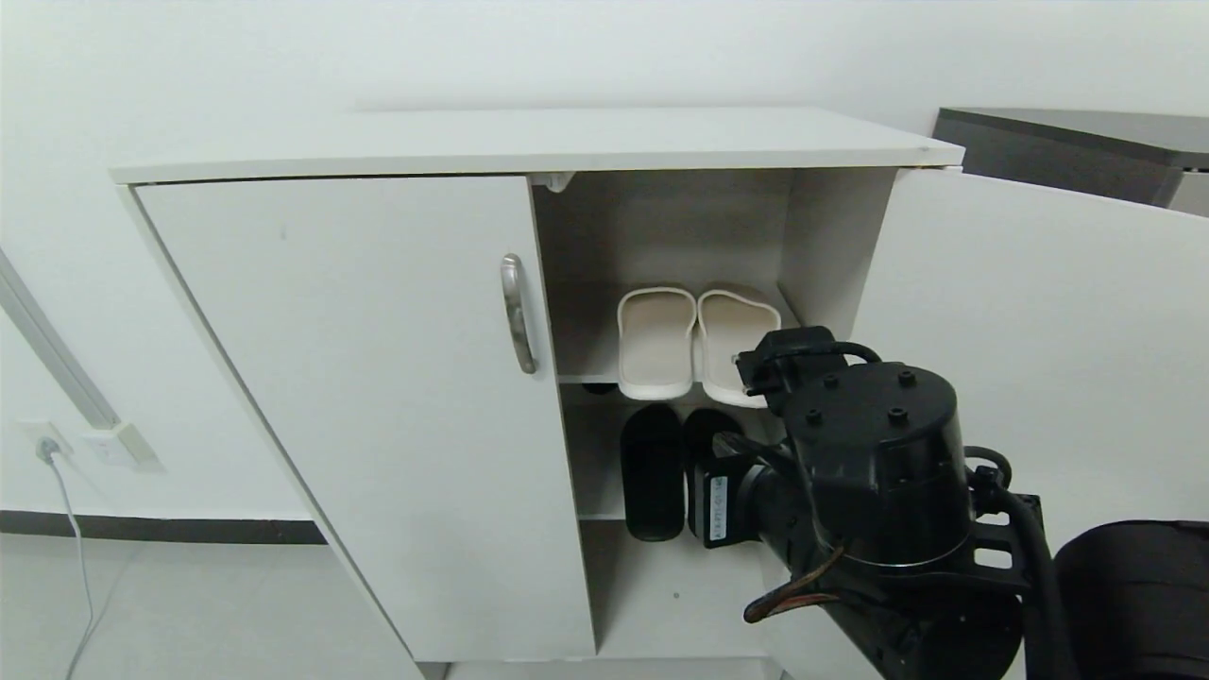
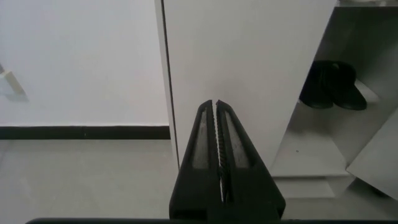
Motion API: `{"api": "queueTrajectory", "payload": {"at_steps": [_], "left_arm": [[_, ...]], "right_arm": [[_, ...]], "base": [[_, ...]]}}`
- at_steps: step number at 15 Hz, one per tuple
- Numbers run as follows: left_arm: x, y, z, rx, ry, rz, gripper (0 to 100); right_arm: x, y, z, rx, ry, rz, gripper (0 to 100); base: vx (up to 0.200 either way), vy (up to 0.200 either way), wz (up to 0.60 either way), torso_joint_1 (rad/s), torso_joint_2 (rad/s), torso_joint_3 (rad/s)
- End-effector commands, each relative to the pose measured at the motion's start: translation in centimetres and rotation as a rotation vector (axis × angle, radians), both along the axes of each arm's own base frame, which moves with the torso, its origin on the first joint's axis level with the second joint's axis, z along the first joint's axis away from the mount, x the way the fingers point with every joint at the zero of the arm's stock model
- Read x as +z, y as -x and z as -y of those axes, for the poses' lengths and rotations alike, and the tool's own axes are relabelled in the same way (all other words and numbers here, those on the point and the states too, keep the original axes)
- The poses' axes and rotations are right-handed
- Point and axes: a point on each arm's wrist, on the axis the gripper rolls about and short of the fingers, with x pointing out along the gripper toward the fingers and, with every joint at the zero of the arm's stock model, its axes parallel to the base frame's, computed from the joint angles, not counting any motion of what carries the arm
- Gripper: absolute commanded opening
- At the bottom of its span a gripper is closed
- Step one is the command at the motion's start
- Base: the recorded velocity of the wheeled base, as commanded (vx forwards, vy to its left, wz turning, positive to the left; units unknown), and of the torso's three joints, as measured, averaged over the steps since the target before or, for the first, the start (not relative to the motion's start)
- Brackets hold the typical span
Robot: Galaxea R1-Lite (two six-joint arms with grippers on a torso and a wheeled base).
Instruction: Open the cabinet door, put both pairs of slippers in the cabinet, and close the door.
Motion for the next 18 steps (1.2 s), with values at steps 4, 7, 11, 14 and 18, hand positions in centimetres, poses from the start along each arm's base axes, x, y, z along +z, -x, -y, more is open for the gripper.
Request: {"api": "queueTrajectory", "payload": {"at_steps": [4, 7, 11, 14, 18], "left_arm": [[0.0, 0.0, 0.0, 0.001, 0.000, -0.001, 0], [0.0, 0.0, 0.0, 0.001, 0.000, -0.001, 0], [0.0, 0.0, 0.0, 0.001, 0.000, -0.001, 0], [0.0, 0.0, 0.0, 0.002, 0.000, -0.001, 0], [0.0, 0.0, 0.0, 0.002, 0.000, -0.001, 0]], "right_arm": [[-1.5, -0.5, -0.8, -0.006, 0.014, -0.002, 0], [-1.7, -0.5, -0.8, 0.000, 0.020, -0.007, 0], [-2.1, -0.5, -0.6, -0.002, 0.033, -0.016, 0], [-2.7, -0.7, -0.3, -0.001, 0.058, -0.027, 0], [-3.3, -1.1, -0.3, -0.006, 0.076, -0.036, 0]], "base": [[-0.200, 0.000, 0.00, 0.002, 0.00, 0.005], [-0.200, 0.000, 0.00, -0.001, 0.00, 0.001], [-0.200, 0.000, 0.00, 0.004, 0.00, 0.001], [-0.200, 0.000, 0.00, -0.001, 0.00, -0.001], [0.000, 0.000, 0.00, 0.000, 0.00, 0.000]]}}
